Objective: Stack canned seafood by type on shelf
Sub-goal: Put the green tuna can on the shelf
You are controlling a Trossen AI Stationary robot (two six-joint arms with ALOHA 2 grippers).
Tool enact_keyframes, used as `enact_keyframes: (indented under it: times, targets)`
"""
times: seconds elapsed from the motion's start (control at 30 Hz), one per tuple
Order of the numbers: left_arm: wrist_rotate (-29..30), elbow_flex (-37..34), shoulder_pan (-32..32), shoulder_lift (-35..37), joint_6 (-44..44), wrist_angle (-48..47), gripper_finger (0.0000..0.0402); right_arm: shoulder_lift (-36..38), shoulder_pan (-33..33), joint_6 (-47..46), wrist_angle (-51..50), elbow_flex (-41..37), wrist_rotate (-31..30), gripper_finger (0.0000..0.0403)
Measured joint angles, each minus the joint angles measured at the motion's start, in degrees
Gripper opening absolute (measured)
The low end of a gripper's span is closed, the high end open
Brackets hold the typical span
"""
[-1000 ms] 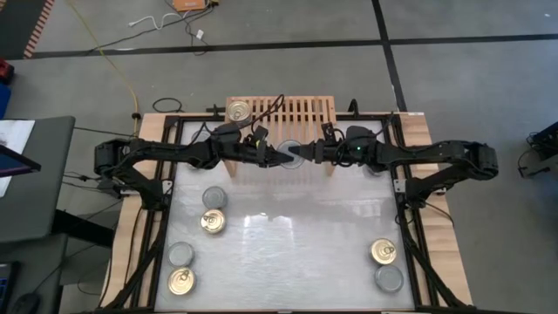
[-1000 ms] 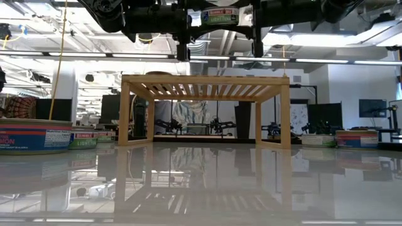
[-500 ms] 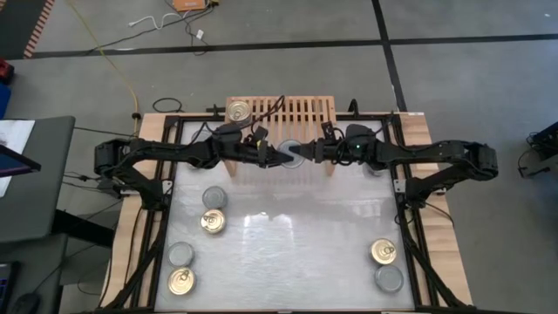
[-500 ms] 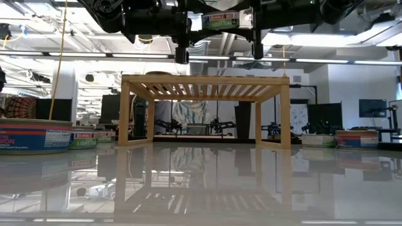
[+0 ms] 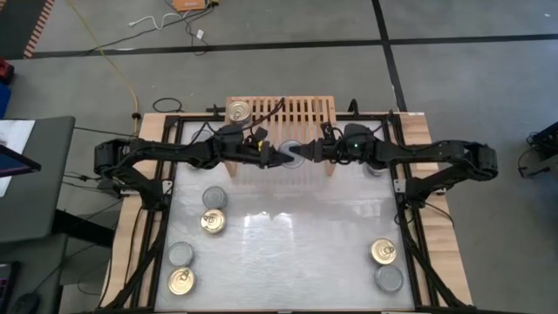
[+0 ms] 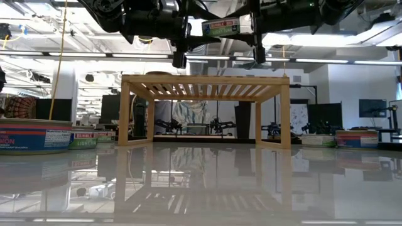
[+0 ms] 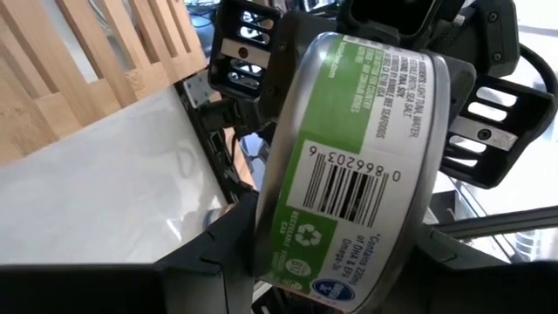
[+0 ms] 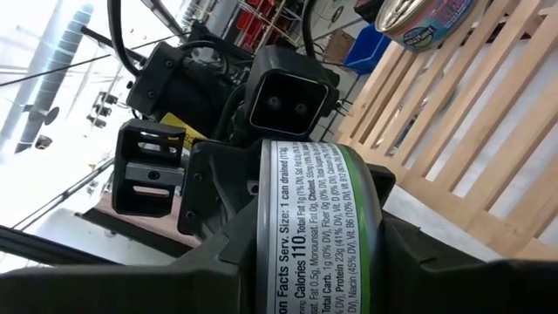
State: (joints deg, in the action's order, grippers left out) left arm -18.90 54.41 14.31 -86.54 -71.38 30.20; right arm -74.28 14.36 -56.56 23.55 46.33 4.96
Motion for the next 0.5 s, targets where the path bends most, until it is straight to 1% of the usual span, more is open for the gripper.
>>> enact_keyframes:
  times: [0.33,0.5]
  targets:
    - [-0.25,0.00,0.03,-0.02,-1.91,-1.10,0.0174,0.00,2.85,-0.15,-0.57,0.00,1.17,0.0166]
    - [-1.04,0.00,1.22,-0.02,-2.00,-1.33,0.0174,0.00,3.19,0.09,-0.52,0.00,1.39,0.0166]
